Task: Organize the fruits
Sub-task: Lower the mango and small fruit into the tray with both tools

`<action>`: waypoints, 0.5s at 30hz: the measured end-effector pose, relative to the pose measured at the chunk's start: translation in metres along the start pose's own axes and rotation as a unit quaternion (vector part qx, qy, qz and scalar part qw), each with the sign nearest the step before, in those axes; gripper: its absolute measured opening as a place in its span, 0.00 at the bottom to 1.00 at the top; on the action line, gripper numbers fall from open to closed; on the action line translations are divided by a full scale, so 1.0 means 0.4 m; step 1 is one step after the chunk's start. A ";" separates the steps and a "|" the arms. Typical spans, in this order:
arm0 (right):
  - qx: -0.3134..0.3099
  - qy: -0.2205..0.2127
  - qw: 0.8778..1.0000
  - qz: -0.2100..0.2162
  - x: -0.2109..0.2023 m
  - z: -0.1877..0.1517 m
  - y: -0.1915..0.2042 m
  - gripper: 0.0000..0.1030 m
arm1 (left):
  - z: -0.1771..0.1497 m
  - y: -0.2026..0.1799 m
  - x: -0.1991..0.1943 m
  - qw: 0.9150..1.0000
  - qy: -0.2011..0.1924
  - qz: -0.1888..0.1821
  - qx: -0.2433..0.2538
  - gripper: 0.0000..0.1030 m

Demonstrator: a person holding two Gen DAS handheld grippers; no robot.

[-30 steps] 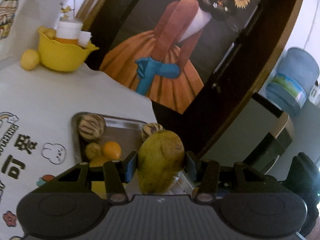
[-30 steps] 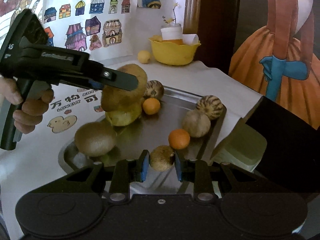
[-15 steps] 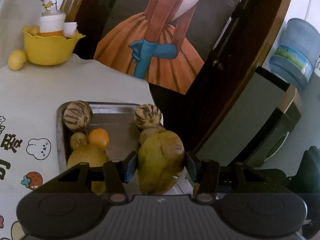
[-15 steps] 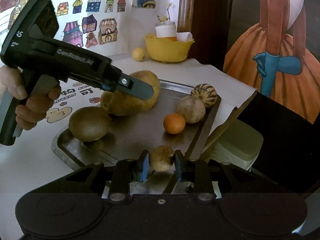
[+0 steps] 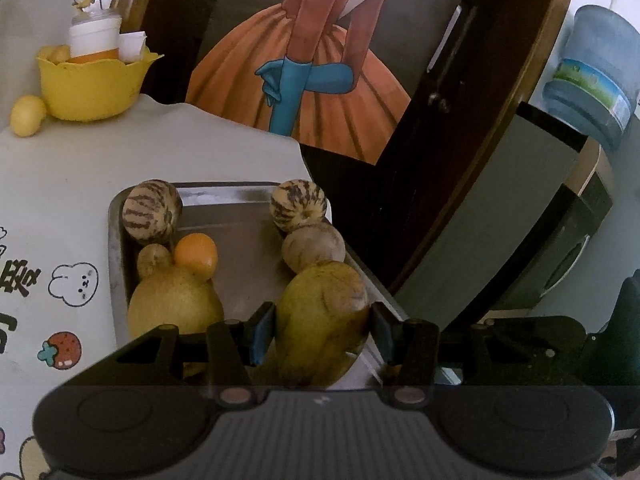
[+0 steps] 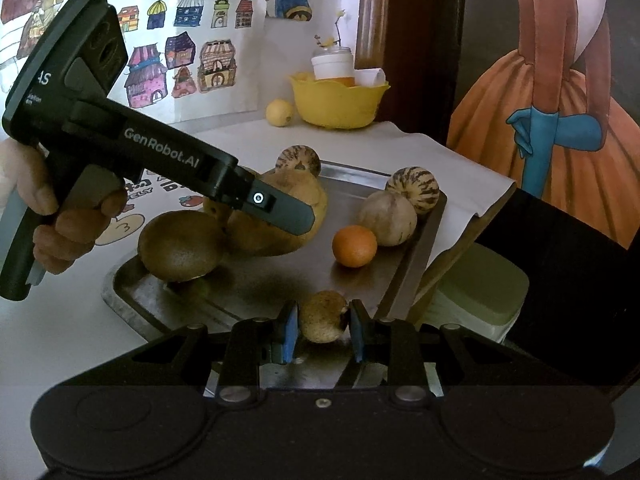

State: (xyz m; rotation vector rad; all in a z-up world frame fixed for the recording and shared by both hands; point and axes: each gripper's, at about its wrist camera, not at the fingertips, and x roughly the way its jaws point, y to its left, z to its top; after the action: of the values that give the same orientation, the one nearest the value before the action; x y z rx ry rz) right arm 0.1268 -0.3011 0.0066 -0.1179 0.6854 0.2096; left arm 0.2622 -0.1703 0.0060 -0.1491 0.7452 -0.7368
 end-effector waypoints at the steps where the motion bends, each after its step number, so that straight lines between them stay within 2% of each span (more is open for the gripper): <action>1: 0.000 0.000 1.000 0.000 0.001 0.000 0.000 0.28 | -0.001 0.000 0.001 1.000 0.002 0.001 0.000 0.53; 15: -0.003 0.001 1.000 -0.013 0.011 -0.001 0.012 0.28 | -0.010 -0.011 0.025 0.999 0.032 0.028 0.022 0.53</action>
State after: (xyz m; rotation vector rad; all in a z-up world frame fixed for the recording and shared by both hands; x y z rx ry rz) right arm 0.1289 -0.2958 0.0031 -0.1323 0.6860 0.1874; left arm 0.2622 -0.1798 -0.0010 -0.0647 0.7907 -0.7072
